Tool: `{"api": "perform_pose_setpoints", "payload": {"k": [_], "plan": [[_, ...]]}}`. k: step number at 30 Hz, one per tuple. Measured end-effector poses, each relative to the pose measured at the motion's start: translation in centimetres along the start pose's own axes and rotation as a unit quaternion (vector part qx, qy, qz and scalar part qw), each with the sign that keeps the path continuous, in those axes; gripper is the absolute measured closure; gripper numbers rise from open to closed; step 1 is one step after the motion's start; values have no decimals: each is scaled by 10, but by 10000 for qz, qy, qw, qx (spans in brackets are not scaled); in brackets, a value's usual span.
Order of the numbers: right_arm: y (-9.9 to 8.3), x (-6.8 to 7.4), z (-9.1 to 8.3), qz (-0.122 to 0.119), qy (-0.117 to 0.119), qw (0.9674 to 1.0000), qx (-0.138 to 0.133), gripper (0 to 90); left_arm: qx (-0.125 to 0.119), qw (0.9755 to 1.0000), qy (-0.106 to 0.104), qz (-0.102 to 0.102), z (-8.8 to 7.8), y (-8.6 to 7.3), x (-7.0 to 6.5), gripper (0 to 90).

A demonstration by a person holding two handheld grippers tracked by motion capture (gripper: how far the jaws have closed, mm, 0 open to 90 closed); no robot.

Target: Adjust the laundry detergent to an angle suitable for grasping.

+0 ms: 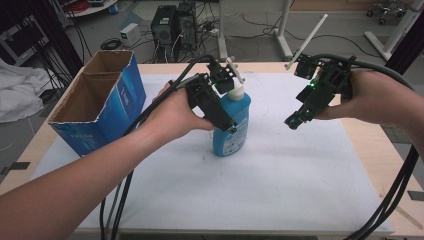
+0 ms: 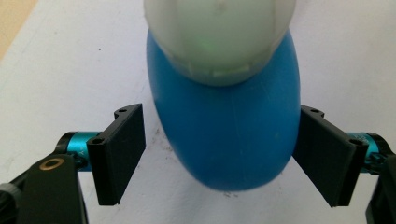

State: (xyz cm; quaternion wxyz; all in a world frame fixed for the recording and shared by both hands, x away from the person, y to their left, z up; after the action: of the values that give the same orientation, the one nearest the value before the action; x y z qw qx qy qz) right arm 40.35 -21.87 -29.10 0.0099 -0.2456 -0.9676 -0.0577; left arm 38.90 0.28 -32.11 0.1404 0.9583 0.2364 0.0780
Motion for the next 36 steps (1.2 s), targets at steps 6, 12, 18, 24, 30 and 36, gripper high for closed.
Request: {"api": "perform_pose_setpoints", "payload": {"k": [6, 12, 18, 24, 30, 36], "plan": [[0, -2, 0, -6, -7, 10000, -25, 126, 28, 9999, -25, -147, 9, 4, -4, 205], [0, -2, 0, -13, -3, 10000, -27, 126, 90, 9996, -90, -264, 10, 6, -3, 207], [0, -2, 0, -7, 5, 10000, -19, 126, 84, 9991, -113, -393, 9, 6, -1, 215], [0, -3, 1, 6, -1, 10000, -11, 126, 62, 9987, -162, -478, 9, 7, 0, 240], [-1, -2, 1, 17, 5, 10000, -8, 126, 43, 9985, -194, -508, 10, 8, 0, 260], [-2, -3, 2, 25, 13, 10000, 7, 126, 96, 9985, -215, -495, 11, 8, -1, 290]]}}
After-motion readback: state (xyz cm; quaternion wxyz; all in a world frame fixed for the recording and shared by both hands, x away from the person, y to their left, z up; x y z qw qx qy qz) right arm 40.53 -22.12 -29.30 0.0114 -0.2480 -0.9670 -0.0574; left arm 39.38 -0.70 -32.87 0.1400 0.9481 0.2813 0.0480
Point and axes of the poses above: each handheld gripper's, and its own axes: z roughly forward along the jaws, y roughly out of its top, x roughly to its left, the point moved 1 cm from there along z, roughly forward along the jaws, and after that the axes turned 12 degrees about x, right-handed, at the moved point
